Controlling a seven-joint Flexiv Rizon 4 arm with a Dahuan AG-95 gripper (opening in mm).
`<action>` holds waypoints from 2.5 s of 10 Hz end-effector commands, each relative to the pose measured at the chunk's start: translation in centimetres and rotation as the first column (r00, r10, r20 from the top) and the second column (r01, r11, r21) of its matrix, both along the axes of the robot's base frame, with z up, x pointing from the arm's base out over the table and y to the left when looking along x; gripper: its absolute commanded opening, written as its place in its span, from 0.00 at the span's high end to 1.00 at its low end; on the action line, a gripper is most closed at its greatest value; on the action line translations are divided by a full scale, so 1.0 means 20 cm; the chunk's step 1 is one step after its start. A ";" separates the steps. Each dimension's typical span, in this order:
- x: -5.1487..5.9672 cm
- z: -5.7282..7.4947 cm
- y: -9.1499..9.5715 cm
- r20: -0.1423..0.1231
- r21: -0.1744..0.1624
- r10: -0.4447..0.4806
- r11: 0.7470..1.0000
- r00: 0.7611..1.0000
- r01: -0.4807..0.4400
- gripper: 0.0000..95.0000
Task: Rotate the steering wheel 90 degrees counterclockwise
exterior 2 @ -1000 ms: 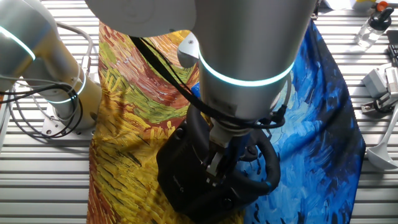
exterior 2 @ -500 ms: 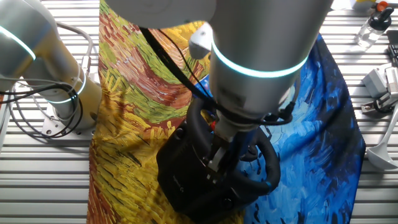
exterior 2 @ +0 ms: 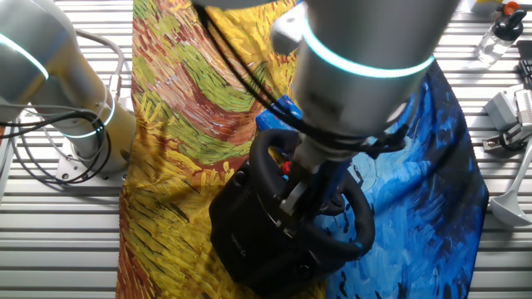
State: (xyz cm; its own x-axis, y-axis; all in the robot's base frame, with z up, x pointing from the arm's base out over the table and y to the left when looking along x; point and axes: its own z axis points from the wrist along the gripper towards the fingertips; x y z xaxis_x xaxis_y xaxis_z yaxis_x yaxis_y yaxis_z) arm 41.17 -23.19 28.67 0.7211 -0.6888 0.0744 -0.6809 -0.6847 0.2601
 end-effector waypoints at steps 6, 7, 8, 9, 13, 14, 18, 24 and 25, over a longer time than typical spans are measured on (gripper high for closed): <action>0.03 -0.02 0.06 -0.045 -0.052 -0.205 0.978 0.978 0.202 0.60; 0.03 -0.03 0.06 -0.042 -0.057 -0.200 0.979 0.979 0.198 0.60; 0.03 -0.06 0.05 -0.040 -0.063 -0.199 0.979 0.979 0.196 0.60; 0.03 -0.06 0.05 -0.034 -0.074 -0.202 0.977 0.979 0.199 0.60; 0.03 -0.05 0.05 0.003 -0.124 -0.181 0.976 0.983 0.180 0.60; 0.03 -0.05 0.05 -0.016 -0.123 -0.191 0.974 0.981 0.188 0.60; 0.03 -0.05 0.05 -0.032 -0.125 -0.217 0.969 0.976 0.211 0.60; 0.05 -0.05 0.10 -0.084 -0.112 -0.319 0.944 0.944 0.310 0.60; 0.05 -0.06 0.11 -0.084 -0.115 -0.334 0.939 0.939 0.324 0.60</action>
State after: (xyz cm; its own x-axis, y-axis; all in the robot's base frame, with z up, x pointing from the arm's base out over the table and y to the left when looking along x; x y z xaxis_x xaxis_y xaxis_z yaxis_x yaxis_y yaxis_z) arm 42.42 -21.05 27.63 0.4634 -0.8816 0.0896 -0.8287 -0.3953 0.3962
